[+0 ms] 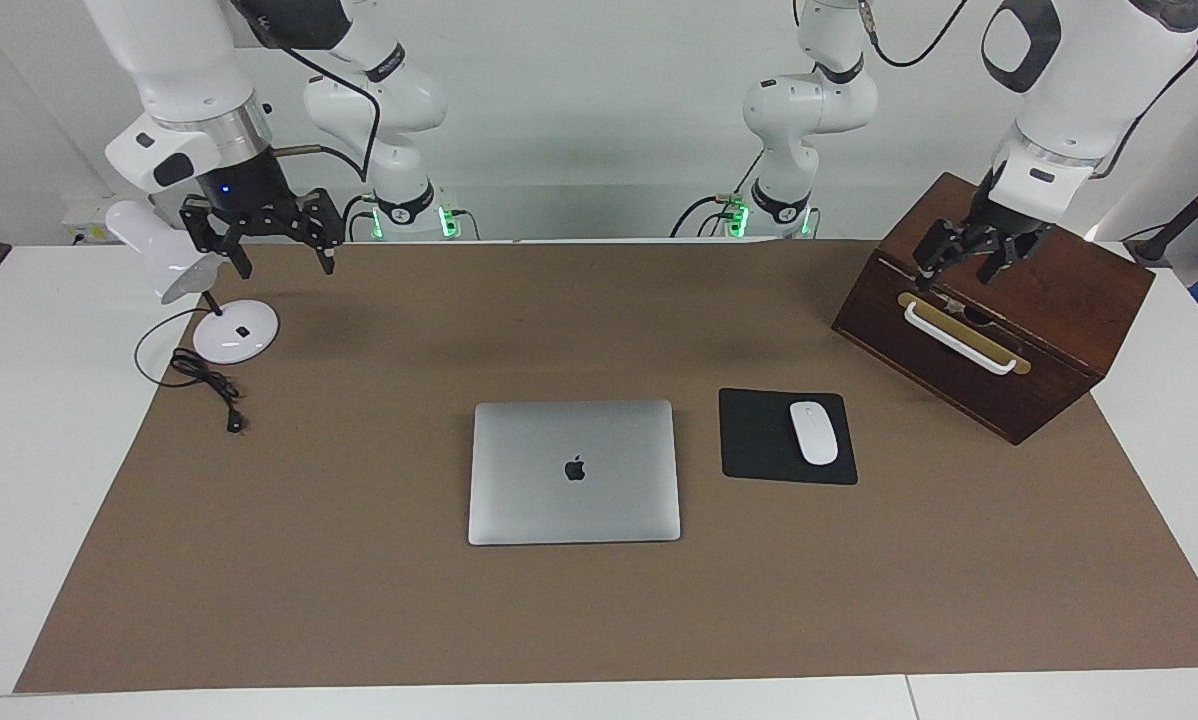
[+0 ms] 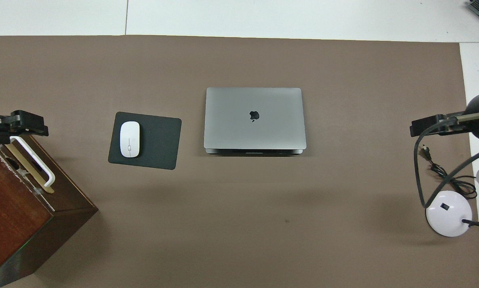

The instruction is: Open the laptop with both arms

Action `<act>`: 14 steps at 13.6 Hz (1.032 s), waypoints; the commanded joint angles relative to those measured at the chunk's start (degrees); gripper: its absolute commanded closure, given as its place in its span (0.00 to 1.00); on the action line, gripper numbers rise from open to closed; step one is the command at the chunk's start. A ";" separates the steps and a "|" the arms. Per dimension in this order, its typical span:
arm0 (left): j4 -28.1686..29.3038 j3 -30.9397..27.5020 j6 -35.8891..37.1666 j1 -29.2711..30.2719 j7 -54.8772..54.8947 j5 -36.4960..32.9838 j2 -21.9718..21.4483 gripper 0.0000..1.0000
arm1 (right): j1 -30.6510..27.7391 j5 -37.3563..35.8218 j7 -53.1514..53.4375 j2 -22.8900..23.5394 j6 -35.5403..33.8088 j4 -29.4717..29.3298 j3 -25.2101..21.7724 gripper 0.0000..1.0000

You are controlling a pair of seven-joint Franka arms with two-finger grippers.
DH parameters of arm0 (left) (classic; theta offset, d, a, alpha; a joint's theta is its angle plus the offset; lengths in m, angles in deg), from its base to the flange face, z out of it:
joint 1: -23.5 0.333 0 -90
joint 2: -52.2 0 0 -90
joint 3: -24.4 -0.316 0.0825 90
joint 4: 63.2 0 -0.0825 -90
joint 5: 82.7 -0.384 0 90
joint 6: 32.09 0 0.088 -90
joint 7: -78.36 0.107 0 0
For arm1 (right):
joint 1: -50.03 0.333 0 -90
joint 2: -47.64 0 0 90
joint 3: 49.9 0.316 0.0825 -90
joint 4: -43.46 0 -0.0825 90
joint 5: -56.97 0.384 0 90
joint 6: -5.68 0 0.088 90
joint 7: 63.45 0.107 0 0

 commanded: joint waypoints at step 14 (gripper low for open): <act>19.08 2.57 -17.75 -2.80 -50.11 21.45 -5.84 1.00 | 1.06 0.23 -7.91 -0.95 1.98 0.85 0.79 0.00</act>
